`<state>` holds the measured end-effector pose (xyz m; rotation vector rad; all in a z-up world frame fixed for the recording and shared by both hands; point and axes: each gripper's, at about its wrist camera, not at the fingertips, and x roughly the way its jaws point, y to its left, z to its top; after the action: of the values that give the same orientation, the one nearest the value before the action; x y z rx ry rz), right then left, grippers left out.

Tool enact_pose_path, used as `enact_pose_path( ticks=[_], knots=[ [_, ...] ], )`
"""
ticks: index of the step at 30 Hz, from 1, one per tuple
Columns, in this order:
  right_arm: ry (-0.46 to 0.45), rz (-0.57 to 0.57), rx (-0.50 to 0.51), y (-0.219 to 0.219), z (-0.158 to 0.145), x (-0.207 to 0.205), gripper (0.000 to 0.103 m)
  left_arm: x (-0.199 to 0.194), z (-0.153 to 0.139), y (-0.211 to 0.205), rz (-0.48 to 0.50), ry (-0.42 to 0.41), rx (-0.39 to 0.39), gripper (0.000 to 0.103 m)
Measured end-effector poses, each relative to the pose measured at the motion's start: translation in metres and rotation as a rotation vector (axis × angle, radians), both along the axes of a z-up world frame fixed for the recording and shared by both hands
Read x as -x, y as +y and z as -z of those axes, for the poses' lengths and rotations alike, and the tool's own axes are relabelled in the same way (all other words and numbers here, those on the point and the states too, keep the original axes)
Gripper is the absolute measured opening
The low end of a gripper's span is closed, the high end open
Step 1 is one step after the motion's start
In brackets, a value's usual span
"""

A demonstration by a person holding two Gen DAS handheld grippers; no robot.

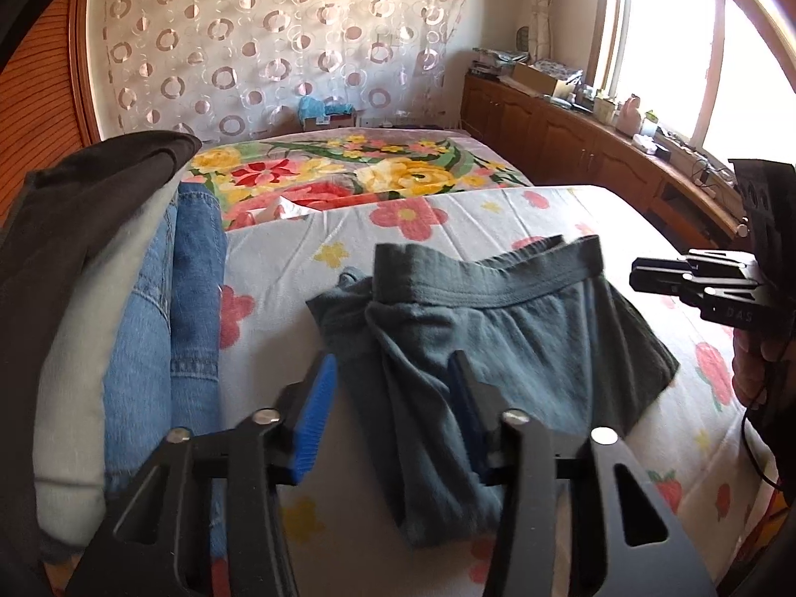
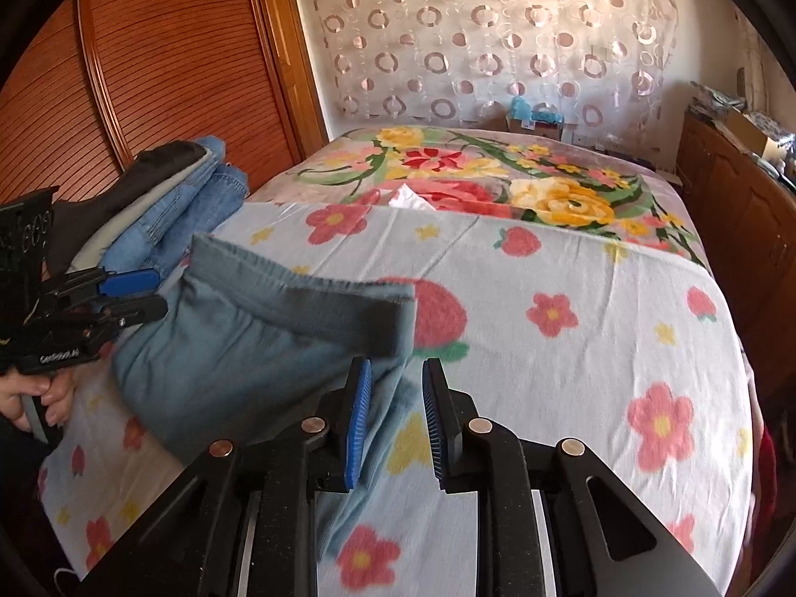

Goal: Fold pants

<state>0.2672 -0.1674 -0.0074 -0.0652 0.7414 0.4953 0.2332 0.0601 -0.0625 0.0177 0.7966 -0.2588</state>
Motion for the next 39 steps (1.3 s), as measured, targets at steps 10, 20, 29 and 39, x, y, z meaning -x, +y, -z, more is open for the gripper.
enact_pose_path(
  ticks=[10,20,29,39],
  knots=[
    [0.039,-0.028,-0.014,-0.006,0.003,0.052,0.023,0.037,0.005,0.001,0.02,0.013,0.04,0.026],
    [0.062,-0.027,-0.031,-0.01,0.009,0.063,0.046,0.055,0.012,-0.001,0.019,0.031,0.054,0.026],
    [0.073,-0.041,-0.007,0.001,0.02,0.061,0.045,0.054,0.024,-0.001,0.017,0.065,0.049,0.026],
    [0.057,-0.035,0.007,0.001,0.022,0.063,0.039,0.054,0.026,-0.002,0.019,0.065,0.035,0.026]
  ],
)
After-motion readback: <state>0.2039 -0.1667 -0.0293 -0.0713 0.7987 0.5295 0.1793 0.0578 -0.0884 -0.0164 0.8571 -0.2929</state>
